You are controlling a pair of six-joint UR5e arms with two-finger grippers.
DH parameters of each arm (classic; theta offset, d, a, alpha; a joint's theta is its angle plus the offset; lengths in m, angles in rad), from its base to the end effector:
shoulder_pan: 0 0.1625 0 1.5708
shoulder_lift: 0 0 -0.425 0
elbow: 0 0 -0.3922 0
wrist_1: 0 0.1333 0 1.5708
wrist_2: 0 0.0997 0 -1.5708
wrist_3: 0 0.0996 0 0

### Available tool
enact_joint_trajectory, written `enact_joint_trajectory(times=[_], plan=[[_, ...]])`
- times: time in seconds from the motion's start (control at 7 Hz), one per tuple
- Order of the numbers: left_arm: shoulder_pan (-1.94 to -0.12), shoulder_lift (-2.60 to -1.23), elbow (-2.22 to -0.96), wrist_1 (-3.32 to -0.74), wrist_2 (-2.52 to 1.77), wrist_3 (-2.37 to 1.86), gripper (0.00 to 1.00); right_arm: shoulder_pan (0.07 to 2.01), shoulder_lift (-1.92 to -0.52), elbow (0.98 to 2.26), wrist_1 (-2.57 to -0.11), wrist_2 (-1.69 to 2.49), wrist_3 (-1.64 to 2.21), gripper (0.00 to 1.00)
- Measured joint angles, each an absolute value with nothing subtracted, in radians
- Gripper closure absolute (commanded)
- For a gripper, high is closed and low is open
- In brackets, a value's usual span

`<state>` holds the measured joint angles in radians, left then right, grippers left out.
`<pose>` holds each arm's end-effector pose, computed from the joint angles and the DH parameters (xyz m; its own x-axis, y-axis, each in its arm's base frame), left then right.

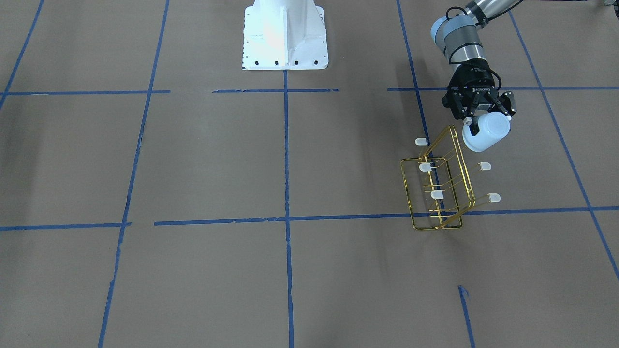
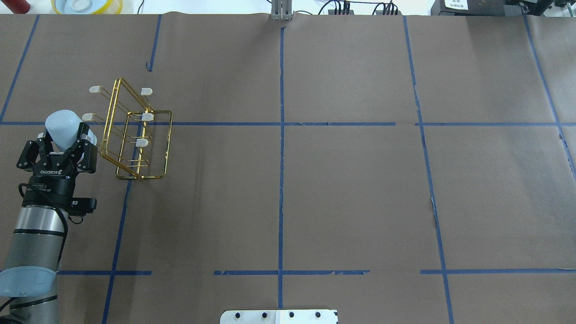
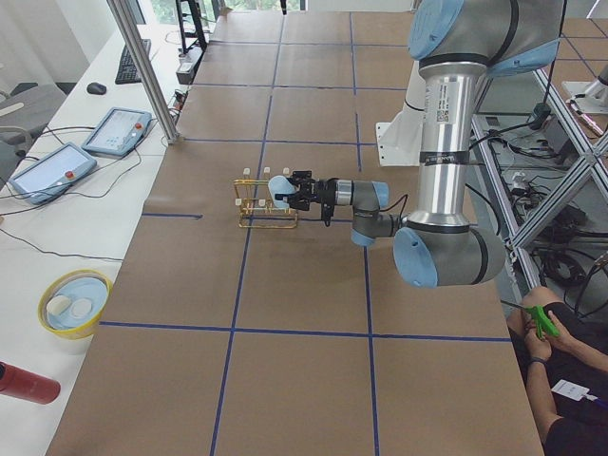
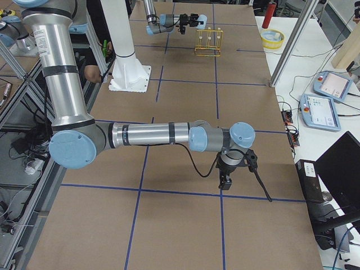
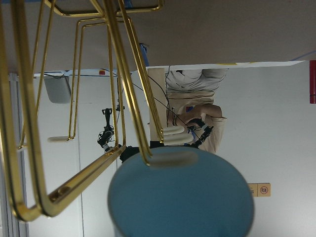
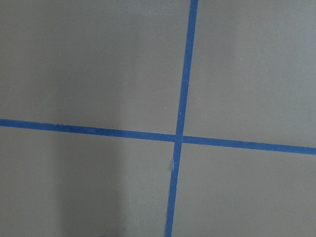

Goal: Hang cup on cup holder
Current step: 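Slide the tilted cup onto a white hook of the gold rack, then open the left gripper and release the cup on the hook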

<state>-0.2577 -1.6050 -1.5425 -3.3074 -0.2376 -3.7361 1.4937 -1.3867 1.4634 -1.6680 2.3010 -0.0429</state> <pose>0.3405 -0.3277 0.4827 -0.7243 -0.0108 0.6894 -0.6891 0.0453 -0.7232 0.0230 -0.5705 0.6265 0.7399 -0.0865 0.6671 0.1088 0.9940 0.0081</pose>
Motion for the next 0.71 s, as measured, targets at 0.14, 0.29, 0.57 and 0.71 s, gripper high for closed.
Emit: enact_joint_trajectory(times=[0.14,0.29,0.57,0.71], plan=[[-0.258,-1.606,-1.542,-3.306,-0.239,-3.736,0.00,1.494,-1.387,1.463,-1.668,2.301,-0.043,0.00],[-0.259,-1.607,-1.542,-3.306,-0.240,-3.736,0.00,1.493,-1.387,1.463,-1.668,2.301,-0.043,0.00],[-0.259,-1.610,-1.543,-3.306,-0.242,-3.732,0.00,1.494,-1.387,1.463,-1.668,2.301,-0.043,0.00],[-0.260,-1.610,-1.544,-3.305,-0.243,-3.727,0.00,1.493,-1.387,1.463,-1.668,2.301,-0.043,0.00]])
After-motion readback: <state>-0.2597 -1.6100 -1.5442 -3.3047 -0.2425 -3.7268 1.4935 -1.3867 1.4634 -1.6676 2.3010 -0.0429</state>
